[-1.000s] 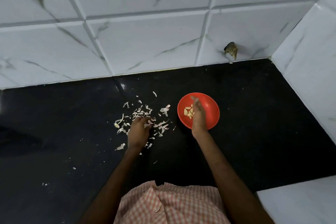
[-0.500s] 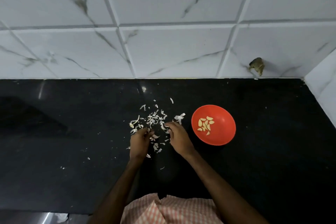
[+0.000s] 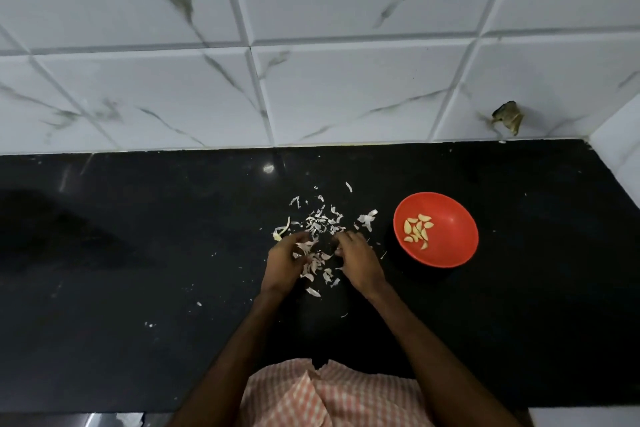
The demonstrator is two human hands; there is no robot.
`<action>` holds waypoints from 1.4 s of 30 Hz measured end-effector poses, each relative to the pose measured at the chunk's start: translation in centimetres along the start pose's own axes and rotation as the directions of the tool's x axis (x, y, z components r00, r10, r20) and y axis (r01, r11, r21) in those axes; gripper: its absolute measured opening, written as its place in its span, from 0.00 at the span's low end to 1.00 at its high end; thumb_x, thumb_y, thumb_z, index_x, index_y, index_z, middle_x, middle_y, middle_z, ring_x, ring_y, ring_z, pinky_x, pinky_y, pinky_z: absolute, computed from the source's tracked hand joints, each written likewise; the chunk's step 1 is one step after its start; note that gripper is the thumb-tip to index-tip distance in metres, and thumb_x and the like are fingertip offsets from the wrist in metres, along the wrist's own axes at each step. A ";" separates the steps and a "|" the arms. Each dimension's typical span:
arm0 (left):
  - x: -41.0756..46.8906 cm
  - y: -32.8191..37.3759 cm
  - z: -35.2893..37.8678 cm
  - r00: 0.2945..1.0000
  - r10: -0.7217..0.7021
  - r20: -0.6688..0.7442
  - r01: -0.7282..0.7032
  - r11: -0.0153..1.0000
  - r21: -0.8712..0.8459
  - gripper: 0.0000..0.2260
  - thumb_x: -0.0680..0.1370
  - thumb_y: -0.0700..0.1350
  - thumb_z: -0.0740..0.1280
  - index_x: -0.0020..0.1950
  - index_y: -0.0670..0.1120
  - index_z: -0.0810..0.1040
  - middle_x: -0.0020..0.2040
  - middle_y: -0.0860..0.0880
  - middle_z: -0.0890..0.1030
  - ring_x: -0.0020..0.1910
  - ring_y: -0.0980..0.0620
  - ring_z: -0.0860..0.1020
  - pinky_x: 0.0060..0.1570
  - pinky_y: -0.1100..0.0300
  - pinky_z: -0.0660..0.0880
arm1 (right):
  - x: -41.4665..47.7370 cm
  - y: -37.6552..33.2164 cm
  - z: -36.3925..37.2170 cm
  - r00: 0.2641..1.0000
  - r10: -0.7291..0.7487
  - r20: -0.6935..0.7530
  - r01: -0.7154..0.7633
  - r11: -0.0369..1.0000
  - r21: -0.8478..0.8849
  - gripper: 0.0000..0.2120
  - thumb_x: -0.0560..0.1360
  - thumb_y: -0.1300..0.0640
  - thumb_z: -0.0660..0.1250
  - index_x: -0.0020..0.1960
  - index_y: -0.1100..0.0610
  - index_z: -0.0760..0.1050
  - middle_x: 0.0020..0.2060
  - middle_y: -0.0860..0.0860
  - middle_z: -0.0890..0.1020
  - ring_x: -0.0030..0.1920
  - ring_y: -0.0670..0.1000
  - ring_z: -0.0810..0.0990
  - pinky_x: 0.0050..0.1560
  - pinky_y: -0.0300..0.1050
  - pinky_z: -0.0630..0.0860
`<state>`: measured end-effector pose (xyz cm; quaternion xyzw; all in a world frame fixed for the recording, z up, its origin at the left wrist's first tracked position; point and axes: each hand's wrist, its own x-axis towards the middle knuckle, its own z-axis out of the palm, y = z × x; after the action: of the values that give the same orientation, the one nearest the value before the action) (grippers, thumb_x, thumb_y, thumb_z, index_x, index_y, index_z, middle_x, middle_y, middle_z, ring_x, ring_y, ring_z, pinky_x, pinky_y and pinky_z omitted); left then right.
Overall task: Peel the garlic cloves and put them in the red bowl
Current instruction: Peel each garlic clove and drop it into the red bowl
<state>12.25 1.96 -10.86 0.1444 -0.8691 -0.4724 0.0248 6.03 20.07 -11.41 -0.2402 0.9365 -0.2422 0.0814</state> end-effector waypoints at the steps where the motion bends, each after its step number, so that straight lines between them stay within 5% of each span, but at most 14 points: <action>1: 0.0 0.0 -0.3 0.999 0.040 0.025 -0.041 0.999 0.035 0.19 0.74 0.40 0.77 0.63 0.51 0.81 0.58 0.58 0.82 0.54 0.57 0.81 0.58 0.53 0.79 | -0.2 -0.1 0.2 0.998 0.041 -0.045 -0.037 0.996 0.087 0.21 0.76 0.71 0.67 0.67 0.57 0.76 0.61 0.51 0.76 0.62 0.49 0.74 0.64 0.42 0.74; 5: -0.2 0.7 -1.4 0.990 0.142 0.009 -0.141 0.967 0.211 0.12 0.82 0.49 0.67 0.66 0.53 0.79 0.65 0.57 0.77 0.60 0.57 0.76 0.55 0.55 0.77 | -0.6 -1.4 -0.2 0.926 0.285 -0.249 -0.155 0.886 0.437 0.10 0.80 0.68 0.65 0.55 0.58 0.82 0.53 0.50 0.78 0.54 0.47 0.78 0.55 0.31 0.72; 10: 0.4 0.2 -2.7 0.995 0.027 -0.096 -0.020 0.997 0.079 0.09 0.82 0.42 0.65 0.58 0.50 0.82 0.55 0.56 0.81 0.54 0.57 0.79 0.53 0.55 0.77 | -1.0 -3.3 -0.4 0.863 0.477 -0.164 -0.228 0.659 0.717 0.07 0.78 0.66 0.69 0.49 0.54 0.79 0.47 0.48 0.82 0.46 0.47 0.82 0.50 0.41 0.80; 15: 0.8 1.9 -2.6 0.995 0.025 0.093 -0.007 0.983 -0.185 0.08 0.82 0.41 0.66 0.58 0.49 0.82 0.52 0.56 0.83 0.47 0.68 0.79 0.49 0.65 0.75 | -0.9 -5.9 -0.6 0.921 0.379 -0.090 -0.158 0.574 0.804 0.04 0.78 0.65 0.70 0.49 0.57 0.80 0.42 0.49 0.83 0.42 0.44 0.81 0.47 0.38 0.80; 21: 1.1 2.4 -3.2 0.979 0.090 0.181 -0.034 0.956 -0.292 0.04 0.79 0.37 0.71 0.50 0.44 0.84 0.42 0.53 0.85 0.37 0.61 0.81 0.39 0.68 0.75 | -0.5 -6.7 -1.4 0.944 0.329 -0.022 -0.141 0.465 0.874 0.08 0.79 0.69 0.66 0.51 0.58 0.79 0.44 0.48 0.85 0.47 0.46 0.84 0.51 0.43 0.81; 27: 1.4 2.0 -3.2 0.983 0.126 0.134 -0.079 0.947 -0.311 0.04 0.77 0.39 0.74 0.50 0.47 0.85 0.45 0.51 0.86 0.43 0.58 0.82 0.45 0.66 0.76 | 0.3 -6.5 -2.7 0.968 0.251 0.021 -0.151 0.512 0.845 0.04 0.79 0.66 0.69 0.50 0.59 0.78 0.42 0.46 0.83 0.45 0.41 0.82 0.49 0.38 0.77; 34: 1.6 3.0 -3.2 0.975 0.207 0.081 -0.170 0.929 -0.330 0.05 0.76 0.36 0.73 0.47 0.46 0.86 0.46 0.50 0.84 0.48 0.51 0.83 0.50 0.61 0.79 | 1.1 -5.8 -5.0 0.965 0.118 0.232 -0.256 0.595 0.762 0.07 0.83 0.60 0.64 0.46 0.53 0.74 0.35 0.40 0.77 0.36 0.37 0.74 0.39 0.32 0.70; 39: 1.3 4.2 -2.9 0.986 0.165 0.014 -0.151 0.932 -0.330 0.07 0.78 0.36 0.72 0.46 0.47 0.85 0.42 0.49 0.84 0.43 0.51 0.83 0.38 0.61 0.79 | 1.3 -6.5 -5.5 0.964 0.168 0.204 -0.264 0.594 0.760 0.11 0.83 0.62 0.62 0.43 0.51 0.72 0.34 0.41 0.76 0.36 0.37 0.74 0.42 0.34 0.70; 42: 1.0 5.4 -3.2 0.989 0.141 -0.044 -0.148 0.926 -0.346 0.08 0.79 0.37 0.70 0.43 0.48 0.81 0.38 0.47 0.81 0.35 0.48 0.80 0.31 0.54 0.77 | 1.5 -7.7 -6.0 0.977 0.191 0.095 -0.197 0.633 0.749 0.15 0.82 0.60 0.62 0.40 0.44 0.73 0.38 0.45 0.78 0.41 0.44 0.76 0.46 0.43 0.73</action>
<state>10.66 1.84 -4.74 0.0778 -0.7798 -0.6142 0.0928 6.30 15.90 -2.48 -0.0838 0.7713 -0.5975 0.2025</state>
